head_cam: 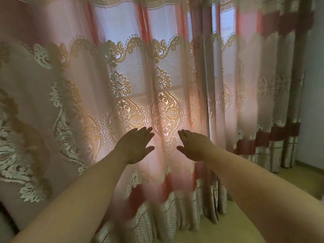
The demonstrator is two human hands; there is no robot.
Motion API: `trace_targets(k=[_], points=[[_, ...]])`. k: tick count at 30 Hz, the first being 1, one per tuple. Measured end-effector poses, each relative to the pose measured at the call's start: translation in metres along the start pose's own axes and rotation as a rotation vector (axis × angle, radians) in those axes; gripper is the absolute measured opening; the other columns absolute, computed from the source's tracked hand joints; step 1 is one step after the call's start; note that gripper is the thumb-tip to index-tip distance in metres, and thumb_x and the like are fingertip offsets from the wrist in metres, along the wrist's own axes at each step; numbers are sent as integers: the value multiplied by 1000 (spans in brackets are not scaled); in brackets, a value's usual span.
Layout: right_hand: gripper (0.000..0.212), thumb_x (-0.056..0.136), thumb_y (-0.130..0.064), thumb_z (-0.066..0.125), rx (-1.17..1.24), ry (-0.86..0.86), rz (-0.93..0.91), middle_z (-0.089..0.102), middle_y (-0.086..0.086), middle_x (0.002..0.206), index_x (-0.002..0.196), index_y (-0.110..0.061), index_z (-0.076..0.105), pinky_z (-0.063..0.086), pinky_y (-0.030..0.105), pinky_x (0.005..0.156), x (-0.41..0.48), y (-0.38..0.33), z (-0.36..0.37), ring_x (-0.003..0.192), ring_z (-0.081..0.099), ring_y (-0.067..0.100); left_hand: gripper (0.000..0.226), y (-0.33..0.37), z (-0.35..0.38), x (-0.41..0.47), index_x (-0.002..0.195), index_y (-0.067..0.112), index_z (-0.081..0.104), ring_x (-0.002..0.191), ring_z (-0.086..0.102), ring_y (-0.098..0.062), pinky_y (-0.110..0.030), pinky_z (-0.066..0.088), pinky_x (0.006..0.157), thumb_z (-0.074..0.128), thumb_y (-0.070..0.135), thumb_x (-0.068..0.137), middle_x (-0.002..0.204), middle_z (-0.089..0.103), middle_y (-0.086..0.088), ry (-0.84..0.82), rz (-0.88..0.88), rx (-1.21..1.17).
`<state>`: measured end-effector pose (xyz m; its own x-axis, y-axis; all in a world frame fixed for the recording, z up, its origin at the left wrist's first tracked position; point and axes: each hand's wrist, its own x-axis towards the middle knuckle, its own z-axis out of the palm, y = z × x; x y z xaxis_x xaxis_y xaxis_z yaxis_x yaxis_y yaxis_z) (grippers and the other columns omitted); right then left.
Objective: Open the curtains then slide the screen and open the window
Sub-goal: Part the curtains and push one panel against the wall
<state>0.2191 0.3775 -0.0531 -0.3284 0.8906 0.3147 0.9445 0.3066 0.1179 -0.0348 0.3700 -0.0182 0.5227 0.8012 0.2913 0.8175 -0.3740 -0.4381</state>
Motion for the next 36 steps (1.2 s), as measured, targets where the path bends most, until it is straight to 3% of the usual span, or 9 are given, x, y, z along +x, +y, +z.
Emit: trace_targets(k=[8,14,23,28,32,36], points=[[72,101,-50,30,13,-51,172,12,8,164,155,-11,4,31,46,115,138,23,60,148,21,26,61,-84,73,141,154,19,22,149,12,-19,-36,10,119,31,49,102,163,10,-1,82,166,31],[72,101,-49,30,86,-123,326,7,6,165,155,-12,1,29,46,115,189,54,97,148,22,26,60,-107,118,234,153,19,24,149,13,-20,-38,11,119,36,47,101,163,11,-2,116,278,0],[72,102,-47,30,227,-152,502,1,7,165,155,-12,-3,24,44,116,261,133,175,149,16,26,68,-72,177,382,154,19,19,150,5,-19,-36,6,120,49,8,94,164,5,-2,158,469,52],[72,101,-50,27,352,-98,598,1,7,165,155,-14,-6,26,45,115,313,197,219,148,21,29,73,-42,194,470,154,17,16,150,4,-21,-40,7,121,55,11,92,164,1,-5,173,553,215],[76,100,-50,31,596,52,774,6,9,165,155,-13,-5,27,43,116,361,255,255,147,23,29,75,-18,205,555,153,17,16,150,4,-23,-42,7,122,58,16,91,164,1,-6,177,596,327],[77,100,-50,33,668,122,890,3,10,165,155,-12,-6,25,40,116,400,299,277,149,18,29,86,-7,212,635,154,19,12,150,3,-22,-44,8,122,67,22,88,164,-1,-6,163,626,405]])
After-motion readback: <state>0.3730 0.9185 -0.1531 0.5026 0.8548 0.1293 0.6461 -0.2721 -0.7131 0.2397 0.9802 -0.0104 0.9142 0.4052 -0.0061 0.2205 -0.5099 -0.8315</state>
